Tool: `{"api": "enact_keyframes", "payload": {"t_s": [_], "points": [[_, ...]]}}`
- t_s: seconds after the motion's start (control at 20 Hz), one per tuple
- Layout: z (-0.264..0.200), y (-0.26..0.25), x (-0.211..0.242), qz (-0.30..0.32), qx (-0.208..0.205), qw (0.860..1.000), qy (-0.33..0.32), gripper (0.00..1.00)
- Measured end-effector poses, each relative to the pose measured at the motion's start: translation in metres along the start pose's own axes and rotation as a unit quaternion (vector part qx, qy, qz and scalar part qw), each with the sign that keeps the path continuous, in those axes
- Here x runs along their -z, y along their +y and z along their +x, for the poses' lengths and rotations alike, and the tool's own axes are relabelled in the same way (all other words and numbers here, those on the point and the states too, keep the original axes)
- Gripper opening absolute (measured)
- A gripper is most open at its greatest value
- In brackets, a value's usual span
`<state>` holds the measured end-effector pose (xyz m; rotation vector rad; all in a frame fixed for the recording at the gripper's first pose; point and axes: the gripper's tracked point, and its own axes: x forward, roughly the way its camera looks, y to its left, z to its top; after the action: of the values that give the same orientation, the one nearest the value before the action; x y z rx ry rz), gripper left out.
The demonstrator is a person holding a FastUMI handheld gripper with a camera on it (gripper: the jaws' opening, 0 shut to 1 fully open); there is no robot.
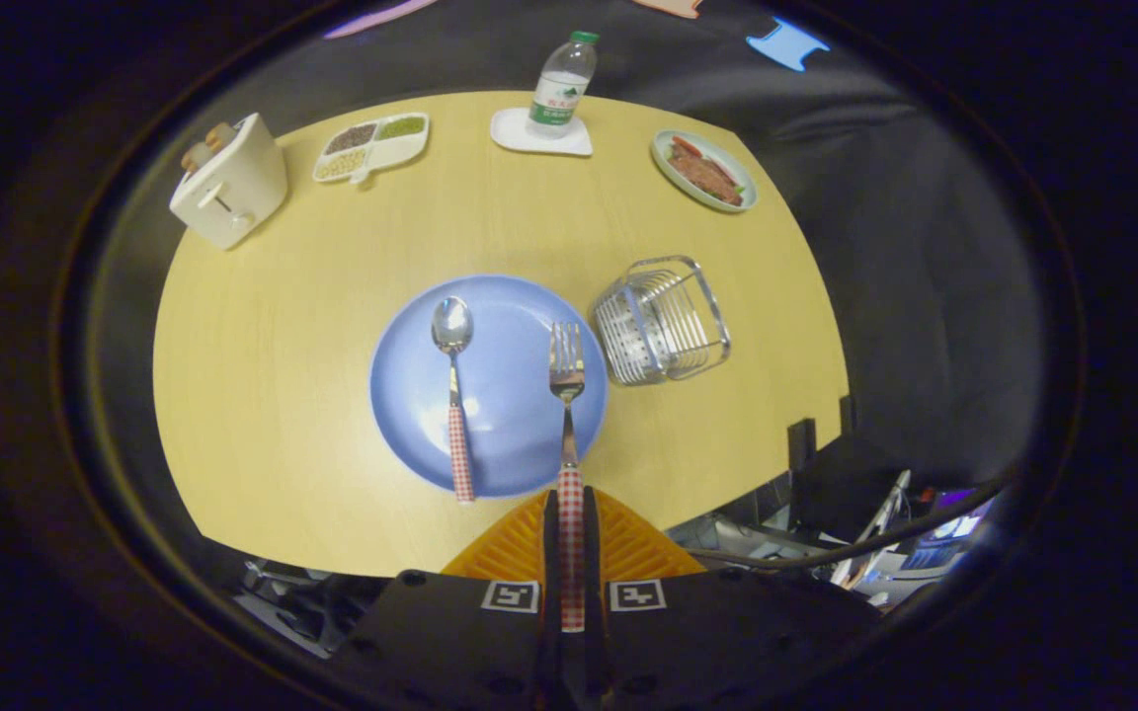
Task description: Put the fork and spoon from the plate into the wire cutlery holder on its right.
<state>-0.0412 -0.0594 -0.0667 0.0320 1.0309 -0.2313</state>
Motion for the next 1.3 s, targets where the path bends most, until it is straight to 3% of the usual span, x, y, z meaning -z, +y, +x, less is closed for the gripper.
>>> {"api": "enact_keyframes", "payload": {"t_s": [0.25, 0.55, 0.95, 1.3], "points": [[-0.028, -0.034, -0.015, 0.065, -0.024, 0.995, 0.074, 0.12], [-0.011, -0.072, -0.035, 0.085, -0.047, 0.980, 0.172, 0.12], [0.049, -0.071, -0.067, 0.069, -0.093, 0.964, 0.240, 0.12], [0.080, -0.070, -0.079, 0.024, -0.100, 0.961, 0.259, 0.12]]}}
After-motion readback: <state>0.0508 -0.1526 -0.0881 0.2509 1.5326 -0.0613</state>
